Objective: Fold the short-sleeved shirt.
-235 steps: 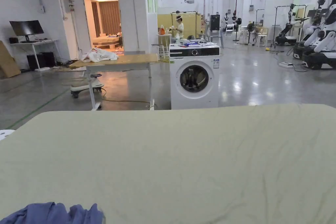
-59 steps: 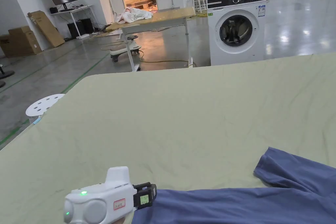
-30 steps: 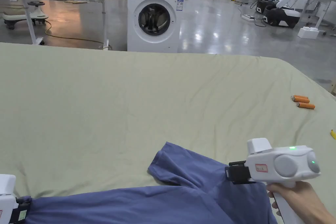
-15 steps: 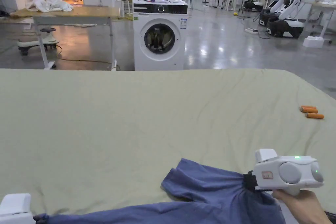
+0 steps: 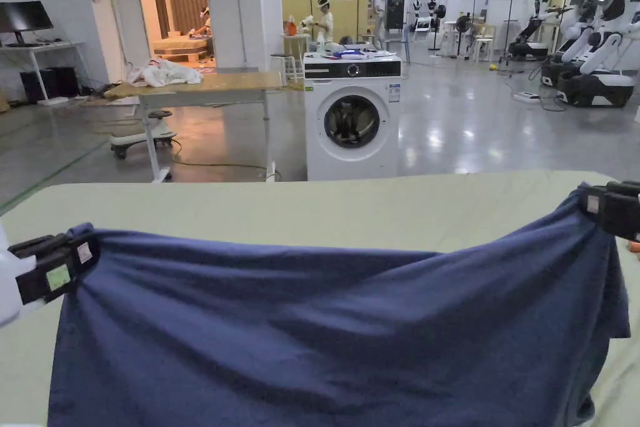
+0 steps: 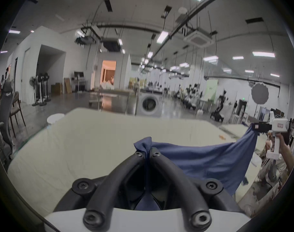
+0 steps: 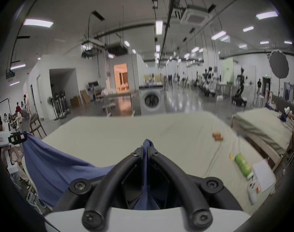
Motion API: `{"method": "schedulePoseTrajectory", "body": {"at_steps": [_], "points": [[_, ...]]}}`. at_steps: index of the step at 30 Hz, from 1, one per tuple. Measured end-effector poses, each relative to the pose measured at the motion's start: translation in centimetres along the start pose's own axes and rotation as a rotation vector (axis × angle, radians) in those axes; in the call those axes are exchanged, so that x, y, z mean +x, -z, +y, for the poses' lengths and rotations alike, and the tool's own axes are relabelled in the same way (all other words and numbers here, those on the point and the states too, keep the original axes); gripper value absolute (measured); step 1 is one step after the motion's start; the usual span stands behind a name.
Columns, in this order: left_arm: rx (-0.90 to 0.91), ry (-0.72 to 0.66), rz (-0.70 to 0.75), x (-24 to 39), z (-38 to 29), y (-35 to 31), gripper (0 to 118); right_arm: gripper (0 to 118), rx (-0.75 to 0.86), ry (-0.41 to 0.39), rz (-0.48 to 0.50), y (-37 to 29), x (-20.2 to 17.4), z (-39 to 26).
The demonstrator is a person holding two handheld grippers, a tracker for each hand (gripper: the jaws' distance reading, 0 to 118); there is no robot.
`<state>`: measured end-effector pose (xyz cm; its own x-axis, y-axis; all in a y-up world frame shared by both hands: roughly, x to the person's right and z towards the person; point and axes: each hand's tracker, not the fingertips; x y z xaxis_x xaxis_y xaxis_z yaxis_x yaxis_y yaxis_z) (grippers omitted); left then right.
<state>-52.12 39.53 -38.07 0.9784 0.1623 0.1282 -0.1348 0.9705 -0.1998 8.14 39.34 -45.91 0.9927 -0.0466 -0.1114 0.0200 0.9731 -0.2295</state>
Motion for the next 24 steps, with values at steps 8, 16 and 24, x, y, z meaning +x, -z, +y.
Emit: {"method": "schedulePoseTrajectory", "body": {"at_steps": [8,16,24], "points": [[0.111,0.097,0.091,1.3,8.4,2.0,0,1,0.122,-0.057,-0.041,1.3,-3.4,9.4],[0.184,0.154,0.171,1.0,14.9,6.6,0,1,0.19,-0.046,-0.099,5.9,-6.0,18.3],[0.189,0.153,0.258,-0.3,17.6,14.3,0,1,0.207,-0.064,-0.196,13.7,-7.0,22.5]]}}
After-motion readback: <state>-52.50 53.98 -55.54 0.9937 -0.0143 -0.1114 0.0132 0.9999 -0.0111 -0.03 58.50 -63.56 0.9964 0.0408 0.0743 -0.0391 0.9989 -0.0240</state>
